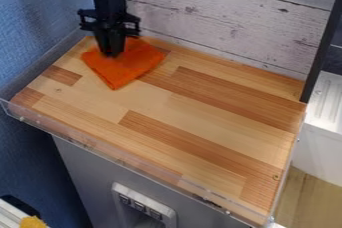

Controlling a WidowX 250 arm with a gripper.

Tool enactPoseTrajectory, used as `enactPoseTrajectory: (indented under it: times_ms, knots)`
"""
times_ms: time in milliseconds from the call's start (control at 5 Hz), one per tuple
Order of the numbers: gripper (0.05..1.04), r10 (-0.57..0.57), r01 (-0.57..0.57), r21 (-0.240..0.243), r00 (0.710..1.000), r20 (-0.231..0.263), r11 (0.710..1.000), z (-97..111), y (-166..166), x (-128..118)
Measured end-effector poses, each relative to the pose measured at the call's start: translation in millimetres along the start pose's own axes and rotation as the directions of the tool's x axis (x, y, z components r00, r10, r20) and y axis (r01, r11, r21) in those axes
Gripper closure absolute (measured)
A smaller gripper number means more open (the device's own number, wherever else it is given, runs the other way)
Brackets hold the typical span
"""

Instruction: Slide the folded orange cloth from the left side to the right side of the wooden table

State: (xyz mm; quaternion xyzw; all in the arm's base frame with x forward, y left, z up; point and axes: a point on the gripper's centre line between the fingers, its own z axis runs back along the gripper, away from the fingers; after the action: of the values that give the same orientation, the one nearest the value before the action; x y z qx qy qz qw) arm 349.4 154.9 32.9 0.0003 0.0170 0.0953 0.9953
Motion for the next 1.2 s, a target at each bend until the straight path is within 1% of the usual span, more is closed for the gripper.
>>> enactPoseTrajectory:
  times_ms: [200,600,800,1000,1200]
  knots:
    - [1.017,0.014,-0.014,-0.001,1.000,-0.003,1.000,-9.7,-0.3,2.1]
    - [1.024,0.028,-0.028,-0.002,0.999,0.036,1.000,-20.0,-0.8,9.1]
    - [1.024,0.017,-0.017,-0.001,0.999,0.047,1.000,-23.0,-16.3,8.5]
    - [1.024,-0.004,0.004,0.002,0.998,0.059,1.000,-23.9,-40.1,3.4]
    - [1.024,-0.057,0.057,0.001,0.997,0.054,0.998,-24.4,-83.7,-7.7]
